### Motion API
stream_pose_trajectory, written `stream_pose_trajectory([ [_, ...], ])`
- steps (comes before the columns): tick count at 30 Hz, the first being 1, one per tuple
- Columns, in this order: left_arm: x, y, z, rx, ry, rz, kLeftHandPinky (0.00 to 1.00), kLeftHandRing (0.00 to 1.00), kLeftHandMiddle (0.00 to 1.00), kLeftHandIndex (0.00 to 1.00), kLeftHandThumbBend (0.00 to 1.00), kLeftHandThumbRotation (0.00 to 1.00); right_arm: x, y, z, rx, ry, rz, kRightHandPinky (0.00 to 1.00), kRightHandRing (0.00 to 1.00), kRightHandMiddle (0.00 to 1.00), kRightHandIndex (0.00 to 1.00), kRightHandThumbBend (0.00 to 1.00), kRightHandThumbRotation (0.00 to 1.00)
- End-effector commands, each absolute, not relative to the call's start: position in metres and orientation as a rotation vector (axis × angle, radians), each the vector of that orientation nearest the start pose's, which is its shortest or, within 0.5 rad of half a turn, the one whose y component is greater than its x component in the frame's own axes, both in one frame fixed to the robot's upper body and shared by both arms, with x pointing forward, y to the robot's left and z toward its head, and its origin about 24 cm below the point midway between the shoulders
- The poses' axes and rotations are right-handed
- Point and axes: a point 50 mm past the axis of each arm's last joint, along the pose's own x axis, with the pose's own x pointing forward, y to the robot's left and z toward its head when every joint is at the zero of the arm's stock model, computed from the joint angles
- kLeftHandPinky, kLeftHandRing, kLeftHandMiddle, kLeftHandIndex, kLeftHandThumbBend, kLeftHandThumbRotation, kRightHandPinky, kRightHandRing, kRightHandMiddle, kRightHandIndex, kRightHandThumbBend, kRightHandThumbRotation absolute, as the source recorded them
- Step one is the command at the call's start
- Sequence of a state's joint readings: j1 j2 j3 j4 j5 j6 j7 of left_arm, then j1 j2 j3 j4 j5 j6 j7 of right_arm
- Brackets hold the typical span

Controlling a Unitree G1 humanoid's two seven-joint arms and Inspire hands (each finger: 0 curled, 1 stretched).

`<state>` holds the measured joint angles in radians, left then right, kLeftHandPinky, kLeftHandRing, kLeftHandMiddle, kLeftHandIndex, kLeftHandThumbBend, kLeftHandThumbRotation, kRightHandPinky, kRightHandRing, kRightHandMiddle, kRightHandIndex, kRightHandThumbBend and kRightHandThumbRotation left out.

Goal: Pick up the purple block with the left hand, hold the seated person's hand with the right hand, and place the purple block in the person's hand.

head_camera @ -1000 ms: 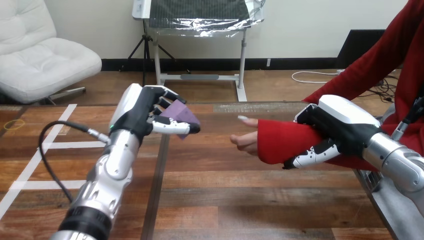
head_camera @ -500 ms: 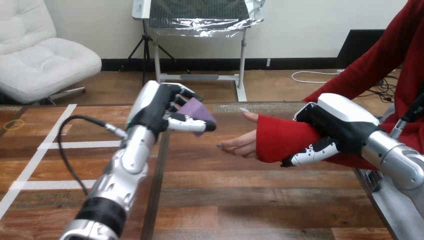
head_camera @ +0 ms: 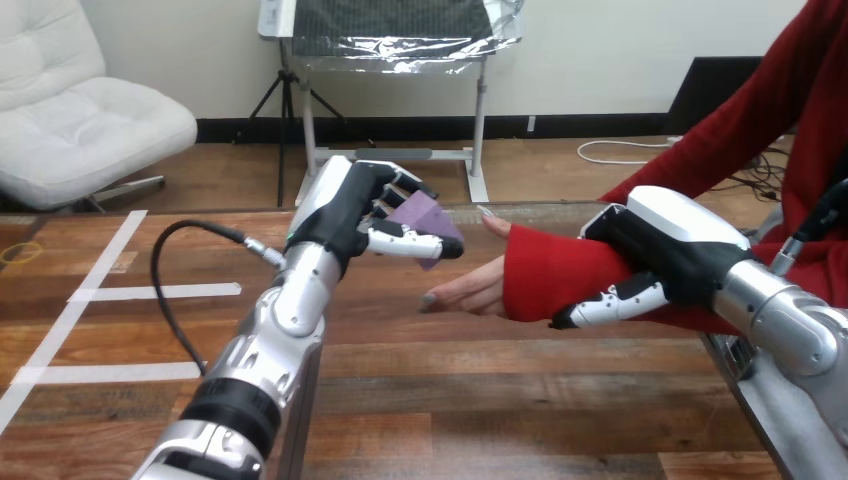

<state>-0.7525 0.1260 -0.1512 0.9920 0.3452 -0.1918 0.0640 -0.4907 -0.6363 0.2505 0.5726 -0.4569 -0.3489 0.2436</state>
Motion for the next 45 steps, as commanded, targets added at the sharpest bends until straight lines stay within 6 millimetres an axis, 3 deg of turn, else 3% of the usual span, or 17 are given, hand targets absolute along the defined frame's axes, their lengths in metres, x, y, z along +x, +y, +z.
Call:
stream_pose_trajectory([
  [1,0.387,0.093,0.098,0.610,-0.116,-0.247,0.31,0.37,0.42,0.43,0.66,0.00,0.344,-0.201,0.126,-1.140,-0.228,0.428,0.25,0.28,0.33,0.32,0.74,0.40],
  [26,0.383,0.057,0.091,0.539,-0.071,-0.338,0.32,0.37,0.43,0.43,0.65,0.00,0.346,-0.186,0.131,-1.117,-0.267,0.451,0.25,0.29,0.34,0.32,0.73,0.37],
  [45,0.378,0.043,0.086,0.563,-0.058,-0.395,0.28,0.35,0.42,0.44,0.65,0.00,0.347,-0.180,0.132,-1.110,-0.279,0.444,0.25,0.28,0.33,0.32,0.75,0.37],
])
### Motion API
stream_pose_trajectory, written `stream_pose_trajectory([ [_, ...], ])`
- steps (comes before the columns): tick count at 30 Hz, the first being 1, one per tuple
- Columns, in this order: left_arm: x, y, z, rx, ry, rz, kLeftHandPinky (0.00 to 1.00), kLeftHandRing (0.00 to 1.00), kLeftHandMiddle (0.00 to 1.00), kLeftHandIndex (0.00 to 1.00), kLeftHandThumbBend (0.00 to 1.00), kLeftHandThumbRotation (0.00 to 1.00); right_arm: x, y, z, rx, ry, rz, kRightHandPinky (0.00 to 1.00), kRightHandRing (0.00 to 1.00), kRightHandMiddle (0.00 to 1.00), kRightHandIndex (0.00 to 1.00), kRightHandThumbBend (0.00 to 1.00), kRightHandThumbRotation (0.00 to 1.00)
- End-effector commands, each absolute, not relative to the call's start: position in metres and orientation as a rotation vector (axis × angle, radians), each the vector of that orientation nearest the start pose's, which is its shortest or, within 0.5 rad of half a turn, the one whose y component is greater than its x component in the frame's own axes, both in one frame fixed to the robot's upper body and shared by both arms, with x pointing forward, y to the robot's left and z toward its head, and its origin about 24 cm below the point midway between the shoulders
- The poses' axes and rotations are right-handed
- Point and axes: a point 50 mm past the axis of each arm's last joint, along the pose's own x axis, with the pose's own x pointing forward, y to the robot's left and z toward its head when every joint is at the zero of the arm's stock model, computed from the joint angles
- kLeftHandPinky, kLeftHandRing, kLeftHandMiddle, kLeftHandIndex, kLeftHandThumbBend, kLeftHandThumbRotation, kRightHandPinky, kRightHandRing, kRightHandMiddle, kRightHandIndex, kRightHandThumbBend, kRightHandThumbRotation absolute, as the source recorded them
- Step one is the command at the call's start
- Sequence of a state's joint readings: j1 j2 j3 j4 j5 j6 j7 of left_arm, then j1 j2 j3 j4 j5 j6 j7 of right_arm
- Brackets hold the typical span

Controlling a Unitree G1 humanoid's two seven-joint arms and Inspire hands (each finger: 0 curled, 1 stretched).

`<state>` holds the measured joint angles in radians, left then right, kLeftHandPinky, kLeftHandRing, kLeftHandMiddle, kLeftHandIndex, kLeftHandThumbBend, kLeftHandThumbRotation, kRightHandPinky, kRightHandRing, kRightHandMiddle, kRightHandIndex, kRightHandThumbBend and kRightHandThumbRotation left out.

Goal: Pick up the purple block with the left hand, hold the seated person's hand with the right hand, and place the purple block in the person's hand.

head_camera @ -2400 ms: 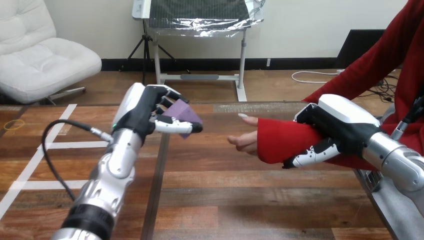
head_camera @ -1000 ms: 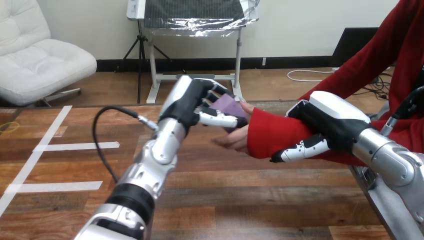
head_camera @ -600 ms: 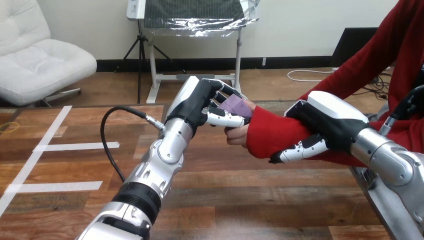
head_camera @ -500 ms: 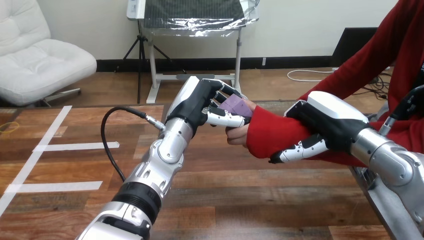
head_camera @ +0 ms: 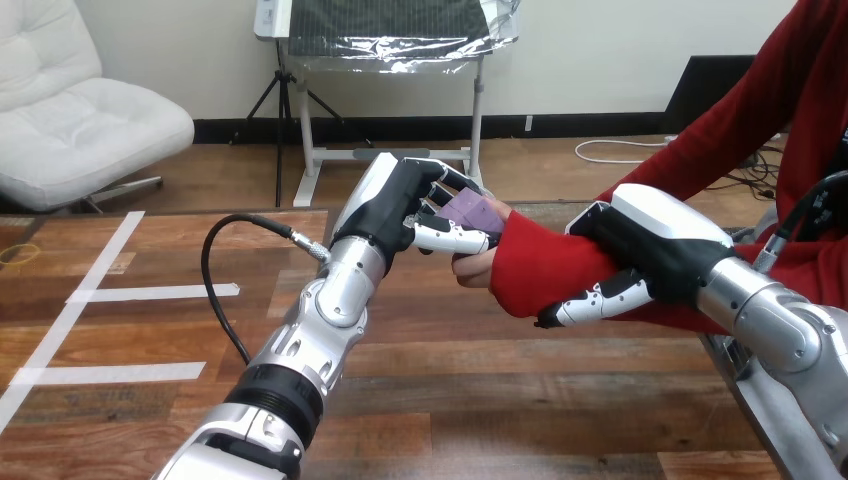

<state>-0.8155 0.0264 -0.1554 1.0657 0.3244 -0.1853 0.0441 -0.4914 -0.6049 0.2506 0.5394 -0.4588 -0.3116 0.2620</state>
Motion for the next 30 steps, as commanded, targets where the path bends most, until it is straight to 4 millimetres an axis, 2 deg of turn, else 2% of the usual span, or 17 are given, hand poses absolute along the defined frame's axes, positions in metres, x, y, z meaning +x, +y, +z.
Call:
stream_pose_trajectory([
  [1,0.3778,0.0432,0.0856,0.564,-0.057,-0.396,0.28,0.36,0.42,0.44,0.65,0.00,0.3474,-0.1804,0.1319,-1.110,-0.279,0.443,0.25,0.28,0.33,0.32,0.75,0.37],
  [22,0.3759,0.0443,0.0798,0.577,-0.035,-0.406,0.25,0.34,0.41,0.43,0.65,0.00,0.3467,-0.1835,0.1299,-1.110,-0.260,0.443,0.25,0.29,0.33,0.33,0.74,0.38],
  [26,0.3758,0.0456,0.0790,0.559,-0.025,-0.407,0.28,0.36,0.42,0.44,0.64,0.00,0.3463,-0.1844,0.1294,-1.110,-0.257,0.445,0.26,0.29,0.34,0.33,0.74,0.38],
  [30,0.3763,0.0475,0.0781,0.537,0.004,-0.422,0.35,0.45,0.50,0.50,0.66,0.00,0.3460,-0.1854,0.1287,-1.109,-0.255,0.446,0.26,0.30,0.34,0.34,0.73,0.38],
])
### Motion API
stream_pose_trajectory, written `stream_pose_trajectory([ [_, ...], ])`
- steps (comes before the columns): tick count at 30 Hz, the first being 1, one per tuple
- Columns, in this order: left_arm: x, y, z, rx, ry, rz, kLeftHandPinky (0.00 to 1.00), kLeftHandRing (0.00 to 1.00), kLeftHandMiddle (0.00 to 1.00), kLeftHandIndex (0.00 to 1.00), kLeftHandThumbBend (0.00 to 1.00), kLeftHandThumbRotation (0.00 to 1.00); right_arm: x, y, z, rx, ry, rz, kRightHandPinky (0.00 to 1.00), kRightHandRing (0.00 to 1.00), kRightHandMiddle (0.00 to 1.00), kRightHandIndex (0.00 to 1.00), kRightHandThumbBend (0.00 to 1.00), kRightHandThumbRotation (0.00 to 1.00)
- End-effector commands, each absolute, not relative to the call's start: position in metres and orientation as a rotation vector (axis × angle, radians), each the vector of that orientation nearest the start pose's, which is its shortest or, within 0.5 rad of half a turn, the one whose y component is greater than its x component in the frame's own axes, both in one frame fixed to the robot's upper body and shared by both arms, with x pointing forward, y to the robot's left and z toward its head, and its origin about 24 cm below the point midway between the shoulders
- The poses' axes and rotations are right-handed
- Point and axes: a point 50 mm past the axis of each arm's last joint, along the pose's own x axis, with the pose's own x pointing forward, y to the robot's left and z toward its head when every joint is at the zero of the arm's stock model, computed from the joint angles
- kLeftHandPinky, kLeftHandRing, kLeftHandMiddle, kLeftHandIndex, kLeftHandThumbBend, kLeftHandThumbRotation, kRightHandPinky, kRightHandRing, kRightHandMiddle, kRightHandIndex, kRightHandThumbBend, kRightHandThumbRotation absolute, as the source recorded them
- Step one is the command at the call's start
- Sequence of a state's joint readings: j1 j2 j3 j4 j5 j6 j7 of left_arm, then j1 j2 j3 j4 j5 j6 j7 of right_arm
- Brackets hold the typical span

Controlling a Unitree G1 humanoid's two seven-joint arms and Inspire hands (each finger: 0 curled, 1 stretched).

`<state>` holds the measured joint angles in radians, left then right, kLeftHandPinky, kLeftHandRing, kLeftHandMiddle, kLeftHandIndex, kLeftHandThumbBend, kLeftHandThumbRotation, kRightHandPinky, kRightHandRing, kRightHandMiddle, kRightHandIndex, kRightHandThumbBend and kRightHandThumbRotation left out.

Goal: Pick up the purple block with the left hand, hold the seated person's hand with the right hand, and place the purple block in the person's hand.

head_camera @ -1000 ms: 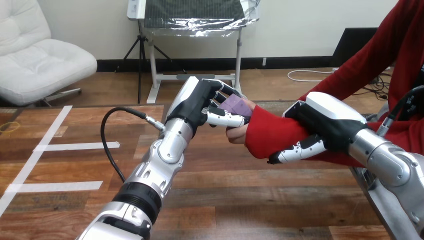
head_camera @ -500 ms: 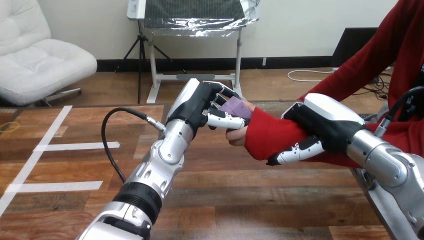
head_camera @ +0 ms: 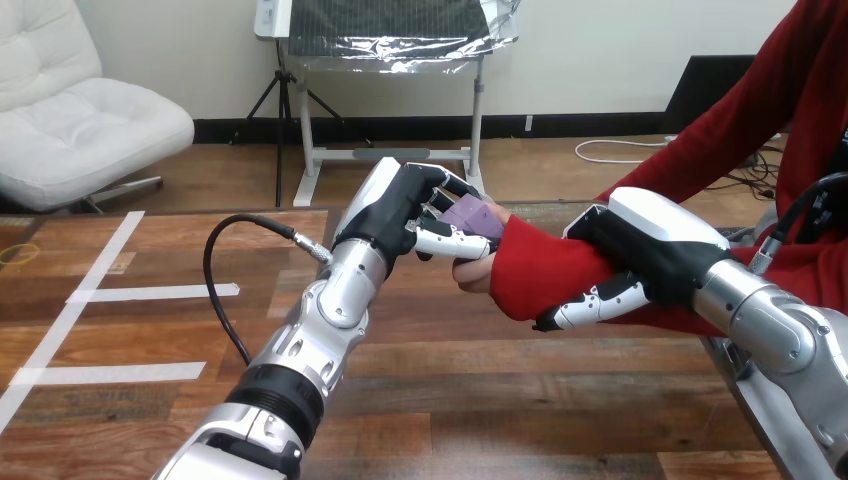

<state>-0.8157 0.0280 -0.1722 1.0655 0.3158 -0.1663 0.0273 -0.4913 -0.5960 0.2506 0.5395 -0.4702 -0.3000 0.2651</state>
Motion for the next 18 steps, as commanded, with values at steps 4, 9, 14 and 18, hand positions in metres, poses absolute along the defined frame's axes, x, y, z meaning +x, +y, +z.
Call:
stream_pose_trajectory([
  [4,0.376,0.050,0.077,0.533,0.015,-0.435,0.46,0.58,0.61,0.64,0.67,0.13,0.346,-0.186,0.128,-1.112,-0.254,0.446,0.26,0.30,0.35,0.34,0.73,0.38],
  [9,0.376,0.053,0.077,0.505,0.013,-0.438,0.54,0.67,0.70,0.75,0.68,0.30,0.345,-0.188,0.128,-1.106,-0.252,0.448,0.25,0.29,0.34,0.33,0.73,0.37],
  [14,0.374,0.058,0.078,0.487,-0.016,-0.432,0.61,0.73,0.77,0.81,0.69,0.45,0.344,-0.191,0.126,-1.096,-0.251,0.449,0.25,0.28,0.33,0.33,0.74,0.36],
  [18,0.374,0.061,0.078,0.479,-0.024,-0.426,0.64,0.76,0.80,0.83,0.68,0.51,0.343,-0.193,0.125,-1.089,-0.246,0.446,0.24,0.28,0.33,0.32,0.74,0.37],
])
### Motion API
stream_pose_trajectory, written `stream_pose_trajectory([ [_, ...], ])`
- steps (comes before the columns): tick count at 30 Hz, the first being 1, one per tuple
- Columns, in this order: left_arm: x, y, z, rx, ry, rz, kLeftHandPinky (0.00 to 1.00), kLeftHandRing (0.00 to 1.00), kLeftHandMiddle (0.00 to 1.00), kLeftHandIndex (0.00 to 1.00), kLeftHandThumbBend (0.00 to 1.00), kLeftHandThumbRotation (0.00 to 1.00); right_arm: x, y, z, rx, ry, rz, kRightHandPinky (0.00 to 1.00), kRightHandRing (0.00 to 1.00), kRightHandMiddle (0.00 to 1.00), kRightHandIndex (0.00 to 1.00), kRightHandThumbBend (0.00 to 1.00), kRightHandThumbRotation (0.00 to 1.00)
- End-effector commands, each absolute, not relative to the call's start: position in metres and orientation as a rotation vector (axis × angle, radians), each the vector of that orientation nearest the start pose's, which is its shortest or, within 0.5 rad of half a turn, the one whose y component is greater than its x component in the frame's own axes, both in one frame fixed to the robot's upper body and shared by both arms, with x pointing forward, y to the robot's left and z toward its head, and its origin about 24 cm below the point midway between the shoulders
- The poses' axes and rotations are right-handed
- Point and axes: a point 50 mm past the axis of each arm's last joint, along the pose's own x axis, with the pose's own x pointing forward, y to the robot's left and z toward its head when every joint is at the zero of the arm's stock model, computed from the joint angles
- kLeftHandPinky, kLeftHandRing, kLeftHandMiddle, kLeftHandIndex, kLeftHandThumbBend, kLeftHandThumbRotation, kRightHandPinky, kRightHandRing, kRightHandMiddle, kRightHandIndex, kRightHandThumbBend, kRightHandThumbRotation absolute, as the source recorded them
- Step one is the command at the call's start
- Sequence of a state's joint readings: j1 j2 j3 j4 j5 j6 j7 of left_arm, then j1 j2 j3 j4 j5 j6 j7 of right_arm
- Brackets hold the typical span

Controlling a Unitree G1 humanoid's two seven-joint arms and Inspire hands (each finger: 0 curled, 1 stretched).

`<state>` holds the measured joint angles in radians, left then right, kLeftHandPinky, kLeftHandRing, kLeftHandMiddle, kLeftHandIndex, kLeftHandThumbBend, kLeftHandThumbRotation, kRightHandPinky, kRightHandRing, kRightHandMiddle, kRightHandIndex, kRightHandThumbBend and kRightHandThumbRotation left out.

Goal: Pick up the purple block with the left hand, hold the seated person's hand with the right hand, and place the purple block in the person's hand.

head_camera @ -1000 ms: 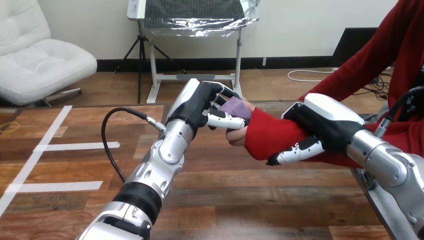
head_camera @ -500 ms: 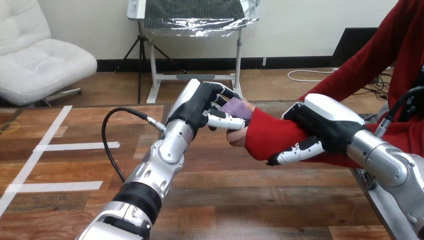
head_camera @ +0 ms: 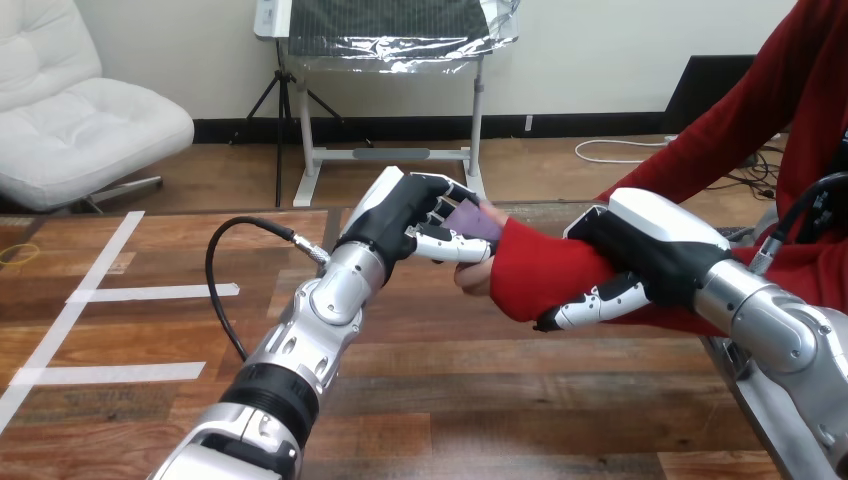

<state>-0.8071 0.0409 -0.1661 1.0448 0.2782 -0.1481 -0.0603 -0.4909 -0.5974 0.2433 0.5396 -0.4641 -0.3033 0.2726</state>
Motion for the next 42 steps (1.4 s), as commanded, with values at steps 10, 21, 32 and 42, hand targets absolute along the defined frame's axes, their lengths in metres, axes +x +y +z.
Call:
stream_pose_trajectory([
  [10,0.373,0.070,0.078,0.488,-0.038,-0.422,0.67,0.78,0.81,0.82,0.64,0.56,0.341,-0.199,0.122,-1.094,-0.245,0.449,0.23,0.27,0.31,0.31,0.74,0.40],
  [21,0.371,0.082,0.074,0.502,-0.047,-0.403,0.63,0.76,0.79,0.79,0.64,0.58,0.340,-0.203,0.118,-1.092,-0.214,0.455,0.23,0.27,0.32,0.31,0.75,0.42],
  [32,0.367,0.092,0.069,0.511,-0.063,-0.389,0.65,0.77,0.80,0.80,0.72,0.62,0.338,-0.205,0.116,-1.094,-0.207,0.458,0.24,0.28,0.33,0.32,0.75,0.38],
  [42,0.364,0.098,0.069,0.492,-0.070,-0.380,0.73,0.83,0.85,0.83,0.81,0.68,0.337,-0.205,0.115,-1.088,-0.189,0.460,0.26,0.30,0.35,0.38,0.82,0.44],
])
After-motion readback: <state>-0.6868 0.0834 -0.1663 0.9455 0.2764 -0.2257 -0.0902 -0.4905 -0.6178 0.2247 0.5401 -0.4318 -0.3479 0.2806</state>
